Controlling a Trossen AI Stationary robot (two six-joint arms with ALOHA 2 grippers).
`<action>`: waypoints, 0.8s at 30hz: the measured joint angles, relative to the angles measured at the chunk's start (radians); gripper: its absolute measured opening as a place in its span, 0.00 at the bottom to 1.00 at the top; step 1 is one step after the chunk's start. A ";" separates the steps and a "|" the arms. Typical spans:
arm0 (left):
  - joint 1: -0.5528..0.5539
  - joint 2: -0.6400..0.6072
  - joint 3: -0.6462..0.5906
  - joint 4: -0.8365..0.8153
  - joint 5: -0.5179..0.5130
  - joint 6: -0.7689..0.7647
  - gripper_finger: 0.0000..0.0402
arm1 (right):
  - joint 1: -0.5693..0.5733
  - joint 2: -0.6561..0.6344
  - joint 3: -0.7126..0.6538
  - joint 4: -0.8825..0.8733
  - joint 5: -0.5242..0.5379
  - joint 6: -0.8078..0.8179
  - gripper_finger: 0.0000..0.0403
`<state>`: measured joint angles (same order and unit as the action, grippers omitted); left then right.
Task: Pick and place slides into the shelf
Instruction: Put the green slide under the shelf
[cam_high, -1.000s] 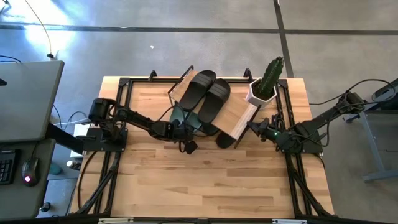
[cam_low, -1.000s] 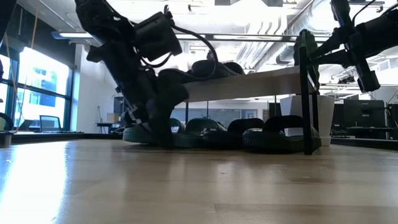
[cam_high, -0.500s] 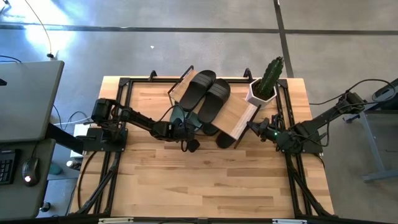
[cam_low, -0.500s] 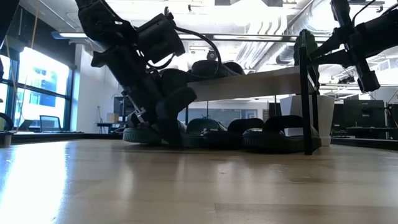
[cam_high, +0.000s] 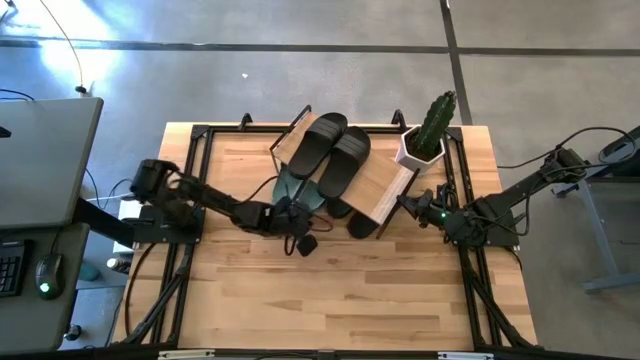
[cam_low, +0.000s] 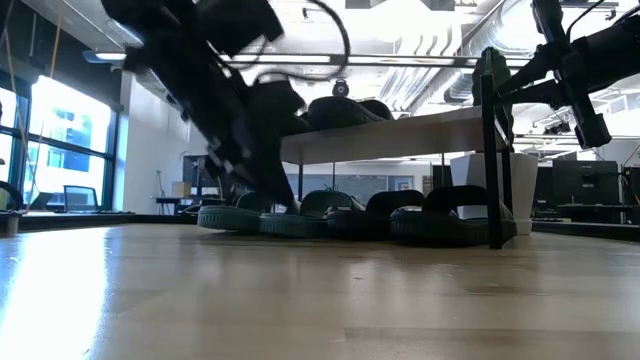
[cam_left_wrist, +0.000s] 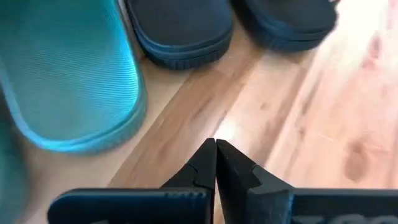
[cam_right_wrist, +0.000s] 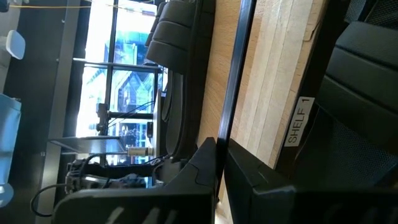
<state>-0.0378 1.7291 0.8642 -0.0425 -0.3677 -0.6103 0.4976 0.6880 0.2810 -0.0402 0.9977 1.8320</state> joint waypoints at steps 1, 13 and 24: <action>-0.013 -0.022 0.000 -0.029 -0.012 -0.004 0.00 | 0.000 0.000 0.000 0.000 0.000 0.000 0.00; -0.050 -0.274 0.000 -0.588 0.186 -0.183 0.00 | 0.000 -0.001 0.000 0.000 -0.001 0.000 0.00; -0.097 -0.388 -0.182 -0.393 0.267 -0.353 0.00 | 0.000 -0.002 0.000 -0.011 -0.002 0.000 0.00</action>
<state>-0.1343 1.3414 0.6822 -0.4357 -0.1002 -0.9634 0.4976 0.6865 0.2810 -0.0514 0.9958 1.8324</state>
